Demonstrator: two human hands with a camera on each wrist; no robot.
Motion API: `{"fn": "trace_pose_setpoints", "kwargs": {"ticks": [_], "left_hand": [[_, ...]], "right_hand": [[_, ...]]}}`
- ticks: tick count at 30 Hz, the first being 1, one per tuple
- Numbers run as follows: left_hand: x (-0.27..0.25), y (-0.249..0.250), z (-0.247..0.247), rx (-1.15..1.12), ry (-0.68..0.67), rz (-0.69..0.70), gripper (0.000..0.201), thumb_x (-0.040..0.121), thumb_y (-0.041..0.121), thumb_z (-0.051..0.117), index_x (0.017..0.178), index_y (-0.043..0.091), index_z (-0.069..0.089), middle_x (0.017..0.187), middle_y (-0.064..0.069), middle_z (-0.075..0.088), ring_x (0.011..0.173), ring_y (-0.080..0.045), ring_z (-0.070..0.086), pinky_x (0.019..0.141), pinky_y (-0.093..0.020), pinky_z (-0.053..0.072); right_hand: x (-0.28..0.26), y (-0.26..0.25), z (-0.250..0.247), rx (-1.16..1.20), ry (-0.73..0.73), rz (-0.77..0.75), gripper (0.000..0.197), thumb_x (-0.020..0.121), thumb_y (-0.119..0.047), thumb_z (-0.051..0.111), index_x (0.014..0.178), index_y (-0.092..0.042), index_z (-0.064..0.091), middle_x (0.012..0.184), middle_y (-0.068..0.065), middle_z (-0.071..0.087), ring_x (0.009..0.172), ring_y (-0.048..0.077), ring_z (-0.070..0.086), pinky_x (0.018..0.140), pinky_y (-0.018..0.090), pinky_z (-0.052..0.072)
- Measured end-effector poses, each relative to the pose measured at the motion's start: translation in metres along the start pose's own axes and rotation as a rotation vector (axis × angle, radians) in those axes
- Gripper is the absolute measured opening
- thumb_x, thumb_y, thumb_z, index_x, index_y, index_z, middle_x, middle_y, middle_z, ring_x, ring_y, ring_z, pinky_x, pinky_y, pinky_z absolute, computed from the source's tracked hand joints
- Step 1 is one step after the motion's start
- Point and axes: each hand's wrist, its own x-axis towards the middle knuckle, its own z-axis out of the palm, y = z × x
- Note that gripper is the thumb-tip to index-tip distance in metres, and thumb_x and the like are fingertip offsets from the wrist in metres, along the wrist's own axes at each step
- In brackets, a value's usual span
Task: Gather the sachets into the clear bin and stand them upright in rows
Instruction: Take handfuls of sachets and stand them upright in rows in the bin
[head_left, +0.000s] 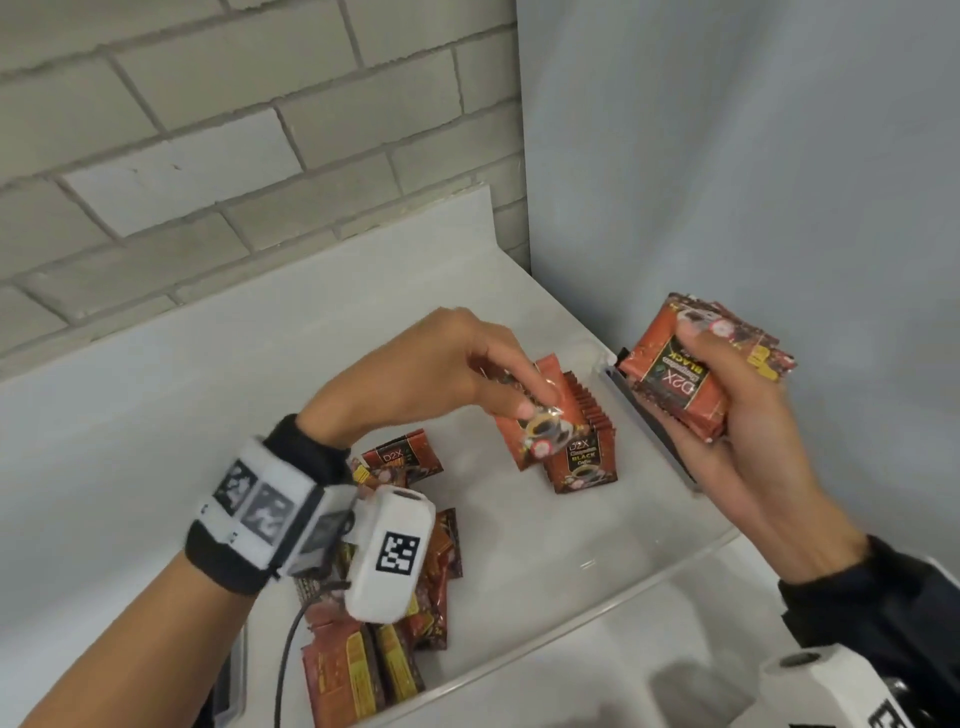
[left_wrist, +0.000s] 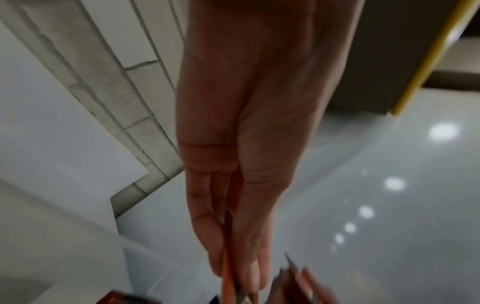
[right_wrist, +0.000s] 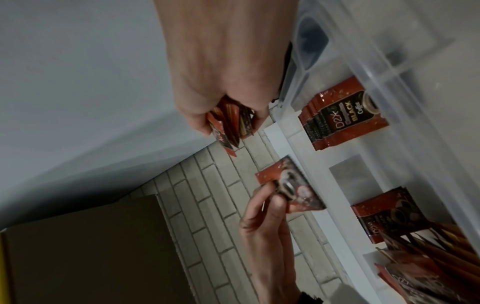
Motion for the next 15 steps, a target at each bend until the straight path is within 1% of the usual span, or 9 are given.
{"fn": "trace_pose_setpoints", "kwargs": {"ticks": [2,3,5,6,8,9,12,14,15], "left_hand": [[0.009,-0.003,0.019,0.121,-0.056,0.107,0.02,0.077,0.016,0.078,0.097,0.015,0.078,0.089,-0.002,0.069,0.08,-0.008,0.061,0.073,-0.013,0.044],[0.014,-0.005,0.029,0.189,-0.085,0.175,0.019,0.078,0.015,0.077,0.097,0.012,0.078,0.086,-0.002,0.066,0.077,-0.002,0.056,0.071,-0.006,0.038],[0.025,-0.011,0.047,0.297,-0.134,0.279,0.02,0.078,0.012,0.073,0.097,0.01,0.077,0.081,0.001,0.054,0.073,0.005,0.044,0.069,-0.002,0.032],[0.029,-0.014,0.054,0.342,-0.146,0.298,0.021,0.078,0.011,0.072,0.098,0.011,0.077,0.082,0.002,0.05,0.073,0.004,0.041,0.068,-0.005,0.033],[0.035,-0.019,0.063,0.466,-0.145,0.325,0.023,0.081,0.009,0.071,0.102,0.016,0.077,0.085,0.0,0.048,0.077,-0.006,0.042,0.065,-0.025,0.043],[0.037,-0.021,0.067,0.532,-0.147,0.325,0.024,0.082,0.01,0.069,0.104,0.018,0.076,0.089,-0.003,0.051,0.079,-0.012,0.046,0.062,-0.03,0.043],[0.039,-0.026,0.074,0.645,-0.137,0.356,0.023,0.083,0.01,0.069,0.103,0.019,0.075,0.094,-0.01,0.057,0.085,-0.025,0.057,0.057,-0.027,0.036],[0.039,-0.029,0.077,0.642,-0.118,0.398,0.02,0.078,0.008,0.072,0.095,0.018,0.077,0.087,-0.011,0.058,0.077,-0.026,0.058,0.054,-0.025,0.034],[0.04,-0.031,0.078,0.632,-0.105,0.417,0.02,0.075,0.008,0.073,0.093,0.017,0.077,0.084,-0.011,0.058,0.073,-0.026,0.058,0.053,-0.024,0.035]], "right_hand": [[-0.001,0.003,0.001,-0.02,-0.008,0.001,0.019,0.077,-0.018,0.071,0.095,-0.016,0.064,0.095,0.009,0.065,0.092,0.021,0.067,0.096,0.048,0.051],[-0.002,0.004,0.002,-0.036,-0.009,0.001,0.015,0.078,-0.017,0.069,0.092,-0.017,0.064,0.091,0.007,0.066,0.089,0.019,0.068,0.094,0.044,0.053],[-0.003,0.006,0.003,-0.058,-0.013,-0.001,0.011,0.076,-0.017,0.068,0.087,-0.017,0.066,0.083,0.003,0.068,0.082,0.016,0.069,0.086,0.035,0.055],[-0.003,0.007,0.004,-0.064,-0.015,-0.001,0.014,0.074,-0.018,0.068,0.088,-0.017,0.067,0.083,0.002,0.069,0.081,0.015,0.069,0.084,0.033,0.056],[-0.003,0.009,0.004,-0.084,-0.01,0.005,0.022,0.071,-0.02,0.069,0.092,-0.016,0.068,0.086,0.004,0.071,0.083,0.016,0.07,0.087,0.034,0.055],[-0.002,0.009,0.003,-0.096,-0.005,0.008,0.024,0.07,-0.02,0.07,0.094,-0.016,0.068,0.089,0.005,0.071,0.086,0.018,0.07,0.09,0.036,0.054],[-0.002,0.011,0.002,-0.109,-0.006,0.016,0.028,0.071,-0.02,0.071,0.098,-0.015,0.069,0.098,0.01,0.071,0.097,0.024,0.069,0.096,0.042,0.051],[-0.002,0.011,0.002,-0.106,-0.015,0.021,0.029,0.072,-0.019,0.071,0.1,-0.014,0.069,0.102,0.012,0.07,0.102,0.028,0.068,0.097,0.042,0.051],[-0.002,0.012,0.003,-0.111,-0.02,0.021,0.028,0.072,-0.019,0.071,0.1,-0.014,0.069,0.101,0.012,0.07,0.1,0.027,0.068,0.095,0.041,0.052]]}}
